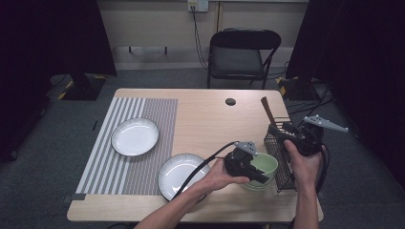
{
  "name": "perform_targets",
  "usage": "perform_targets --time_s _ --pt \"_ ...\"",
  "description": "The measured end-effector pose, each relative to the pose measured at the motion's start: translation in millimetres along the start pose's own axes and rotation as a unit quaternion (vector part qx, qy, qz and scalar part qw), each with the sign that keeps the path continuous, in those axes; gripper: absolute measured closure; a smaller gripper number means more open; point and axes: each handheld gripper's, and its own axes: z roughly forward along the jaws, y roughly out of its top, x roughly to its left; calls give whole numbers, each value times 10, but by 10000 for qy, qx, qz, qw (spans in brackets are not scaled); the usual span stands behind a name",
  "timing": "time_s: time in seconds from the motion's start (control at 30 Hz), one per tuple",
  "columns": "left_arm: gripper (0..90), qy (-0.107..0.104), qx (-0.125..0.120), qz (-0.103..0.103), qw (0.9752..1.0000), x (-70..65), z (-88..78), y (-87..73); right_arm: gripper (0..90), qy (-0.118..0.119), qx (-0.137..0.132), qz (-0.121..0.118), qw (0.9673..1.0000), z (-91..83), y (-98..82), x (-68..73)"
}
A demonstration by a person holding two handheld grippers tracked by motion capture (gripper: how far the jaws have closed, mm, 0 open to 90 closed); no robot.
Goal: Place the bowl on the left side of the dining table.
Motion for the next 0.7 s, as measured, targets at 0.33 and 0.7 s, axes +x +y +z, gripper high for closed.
perform_targets --time_s 0.33,0.7 --pt "831 -152 -106 -172 9997 38 -36 -14 337 -5 -3 0 10000 9 -3 0" --pt "763 18 -28 -40 10000 -3 -49 17 331 -19 -6 -18 10000 17 -7 0"
